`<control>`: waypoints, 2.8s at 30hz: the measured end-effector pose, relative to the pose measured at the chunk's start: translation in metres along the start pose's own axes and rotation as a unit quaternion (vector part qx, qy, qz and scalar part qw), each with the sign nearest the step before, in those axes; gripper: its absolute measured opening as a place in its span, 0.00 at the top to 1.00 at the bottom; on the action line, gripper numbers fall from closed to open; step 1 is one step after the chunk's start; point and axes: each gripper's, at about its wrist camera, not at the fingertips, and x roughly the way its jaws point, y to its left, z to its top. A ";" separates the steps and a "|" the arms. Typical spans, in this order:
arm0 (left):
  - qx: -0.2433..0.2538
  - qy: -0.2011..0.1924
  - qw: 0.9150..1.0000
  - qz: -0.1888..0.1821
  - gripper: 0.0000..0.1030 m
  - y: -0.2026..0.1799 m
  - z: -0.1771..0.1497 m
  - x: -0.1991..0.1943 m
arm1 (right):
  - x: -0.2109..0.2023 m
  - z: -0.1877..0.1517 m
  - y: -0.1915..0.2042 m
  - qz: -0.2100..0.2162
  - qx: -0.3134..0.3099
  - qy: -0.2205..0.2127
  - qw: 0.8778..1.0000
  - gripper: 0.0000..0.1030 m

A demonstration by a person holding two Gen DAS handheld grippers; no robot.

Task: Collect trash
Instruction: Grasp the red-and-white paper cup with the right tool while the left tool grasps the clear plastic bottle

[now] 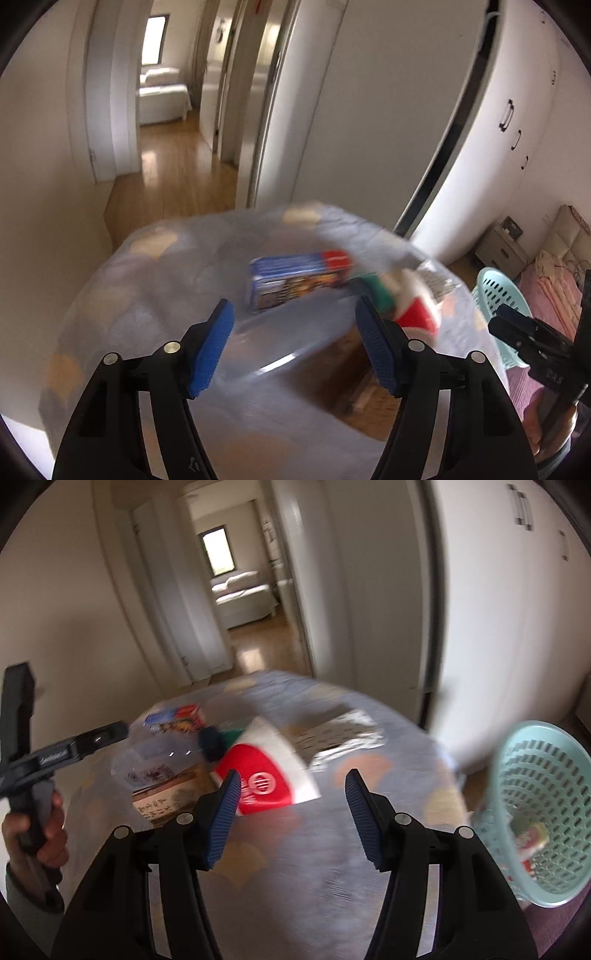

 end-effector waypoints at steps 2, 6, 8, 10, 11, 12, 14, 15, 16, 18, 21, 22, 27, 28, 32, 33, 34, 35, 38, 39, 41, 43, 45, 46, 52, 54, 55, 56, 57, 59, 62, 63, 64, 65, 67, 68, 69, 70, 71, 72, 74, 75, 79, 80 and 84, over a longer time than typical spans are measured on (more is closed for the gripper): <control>-0.003 0.016 1.000 -0.025 0.26 0.013 -0.005 0.009 | 0.012 0.000 0.015 0.008 -0.013 0.010 1.000 0.41; 0.004 0.049 0.997 -0.055 0.22 0.023 -0.011 0.026 | 0.038 0.001 0.031 0.000 -0.022 0.033 0.999 0.39; 0.025 0.066 0.996 -0.056 0.22 0.019 -0.011 0.032 | 0.049 -0.001 0.036 -0.008 -0.022 0.044 0.999 0.39; 0.046 0.075 0.994 -0.059 0.22 0.012 -0.014 0.034 | 0.054 -0.005 0.036 -0.014 -0.020 0.053 0.998 0.39; 0.055 0.080 0.993 -0.065 0.22 0.009 -0.015 0.034 | 0.056 -0.007 0.036 -0.019 -0.019 0.056 0.998 0.44; 0.062 0.089 0.991 -0.072 0.22 0.007 -0.017 0.035 | 0.057 -0.010 0.035 -0.022 -0.017 0.061 0.998 0.55; 0.071 0.101 0.989 -0.086 0.22 0.004 -0.020 0.038 | 0.059 -0.014 0.032 -0.021 -0.013 0.076 0.997 0.66; 0.076 0.108 0.987 -0.091 0.22 -0.001 -0.023 0.038 | 0.058 -0.016 0.030 -0.025 -0.008 0.081 0.996 0.68; 0.081 0.114 0.986 -0.093 0.22 -0.004 -0.026 0.038 | 0.057 -0.019 0.027 -0.028 -0.006 0.082 0.996 0.69; 0.091 0.133 0.983 -0.088 0.24 -0.009 -0.035 0.038 | 0.053 -0.024 0.023 -0.037 -0.005 0.083 0.996 0.69; 0.101 0.142 0.982 -0.072 0.26 -0.014 -0.045 0.036 | 0.041 -0.032 0.013 -0.061 0.004 0.081 0.995 0.69; 0.102 0.143 0.982 -0.066 0.26 -0.016 -0.047 0.037 | 0.037 -0.033 0.010 -0.060 0.011 0.080 0.995 0.69; 0.114 0.128 0.985 -0.038 0.26 -0.023 -0.049 0.041 | 0.018 -0.031 0.007 -0.040 0.033 0.059 0.997 0.59; 0.106 0.128 0.985 -0.045 0.26 -0.022 -0.049 0.042 | 0.016 -0.028 0.006 -0.031 0.037 0.055 0.997 0.49; 0.068 0.121 0.986 -0.090 0.27 -0.008 -0.046 0.038 | 0.021 -0.016 0.020 -0.011 0.058 0.045 0.997 0.32; 0.051 0.116 0.986 -0.107 0.27 -0.002 -0.043 0.036 | 0.026 -0.013 0.022 -0.012 0.065 0.048 0.997 0.28; 0.037 0.112 0.986 -0.115 0.27 0.003 -0.040 0.035 | 0.031 -0.011 0.025 -0.016 0.078 0.051 0.996 0.26; 0.023 0.106 0.987 -0.117 0.27 0.010 -0.036 0.033 | 0.033 -0.010 0.025 -0.015 0.092 0.052 0.994 0.25; 0.020 0.107 0.989 -0.102 0.27 0.012 -0.030 0.035 | 0.048 -0.008 0.030 -0.025 0.119 0.059 0.991 0.25; 0.024 0.115 0.989 -0.094 0.29 0.010 -0.029 0.039 | 0.051 -0.010 0.031 -0.035 0.121 0.062 0.990 0.25; 0.033 0.127 0.988 -0.082 0.32 0.005 -0.029 0.046 | 0.057 -0.011 0.030 -0.052 0.123 0.067 0.989 0.25; 0.057 0.134 0.988 -0.060 0.33 -0.005 -0.032 0.052 | 0.062 -0.014 0.025 -0.048 0.136 0.075 0.987 0.25; 0.067 0.137 0.987 -0.049 0.36 -0.010 -0.032 0.055 | 0.067 -0.015 0.020 -0.039 0.152 0.080 0.984 0.25; 0.068 0.139 0.987 -0.049 0.40 -0.013 -0.033 0.057 | 0.070 -0.015 0.018 -0.038 0.155 0.080 0.984 0.25; 0.057 0.134 0.988 -0.052 0.51 -0.015 -0.038 0.054 | 0.073 -0.014 0.016 -0.033 0.145 0.084 0.985 0.38; 0.044 0.126 0.990 -0.053 0.53 -0.013 -0.040 0.050 | 0.070 -0.018 0.016 -0.027 0.138 0.086 0.986 0.38; 0.037 0.120 0.991 -0.054 0.54 -0.012 -0.041 0.045 | 0.068 -0.020 0.017 -0.026 0.136 0.086 0.987 0.38; 0.031 0.115 0.991 -0.057 0.54 -0.011 -0.042 0.041 | 0.064 -0.022 0.017 -0.022 0.132 0.084 0.987 0.38; 0.023 0.108 0.992 -0.061 0.55 -0.010 -0.044 0.036 | 0.062 -0.023 0.017 -0.020 0.129 0.083 0.988 0.38; 0.012 0.097 0.993 -0.066 0.56 -0.008 -0.045 0.026 | 0.053 -0.027 0.017 -0.012 0.127 0.076 0.989 0.38; 0.008 0.081 0.995 -0.063 0.56 -0.012 -0.047 0.011 | 0.038 -0.027 0.014 -0.009 0.122 0.062 0.991 0.38; 0.008 0.074 0.995 -0.062 0.56 -0.014 -0.047 0.005 | 0.031 -0.025 0.014 -0.011 0.116 0.055 0.992 0.38; 0.009 0.069 0.995 -0.064 0.56 -0.016 -0.046 0.001 | 0.025 -0.023 0.014 -0.013 0.111 0.048 0.993 0.38; 0.009 0.064 0.996 -0.067 0.56 -0.018 -0.046 -0.004 | 0.020 -0.023 0.012 -0.014 0.108 0.043 0.993 0.38; 0.008 0.054 0.996 -0.073 0.56 -0.025 -0.045 -0.013 | 0.008 -0.020 0.009 -0.016 0.105 0.030 0.994 0.38; 0.009 0.048 0.996 -0.075 0.56 -0.029 -0.044 -0.018 | 0.002 -0.019 0.007 -0.016 0.103 0.024 0.994 0.38; 0.011 0.042 0.996 -0.078 0.56 -0.035 -0.043 -0.022 | -0.004 -0.018 0.005 -0.018 0.101 0.017 0.995 0.38; 0.014 0.036 0.996 -0.083 0.56 -0.041 -0.042 -0.027 | -0.010 -0.017 0.004 -0.020 0.098 0.010 0.995 0.38; 0.015 0.033 0.995 -0.088 0.56 -0.045 -0.040 -0.029 | -0.017 -0.015 0.001 -0.025 0.095 0.001 0.995 0.38; 0.018 0.028 0.995 -0.095 0.56 -0.053 -0.038 -0.032 | -0.023 -0.013 -0.002 -0.027 0.093 -0.004 0.995 0.38; 0.027 0.020 0.994 -0.103 0.56 -0.066 -0.035 -0.036 | -0.035 -0.010 -0.011 -0.035 0.091 -0.019 0.995 0.38; 0.034 0.017 0.994 -0.107 0.56 -0.076 -0.033 -0.037 | -0.040 -0.010 -0.014 -0.039 0.090 -0.024 0.995 0.38; 0.052 0.010 0.991 -0.127 0.56 -0.112 -0.028 -0.033 | -0.062 -0.006 -0.031 -0.064 0.087 -0.049 0.993 0.38; 0.055 0.010 0.989 -0.134 0.56 -0.120 -0.027 -0.031 | -0.068 -0.005 -0.038 -0.073 0.087 -0.056 0.992 0.38; 0.068 0.021 0.984 -0.164 0.56 -0.162 -0.023 -0.014 | -0.088 -0.004 -0.067 -0.094 0.101 -0.072 0.988 0.38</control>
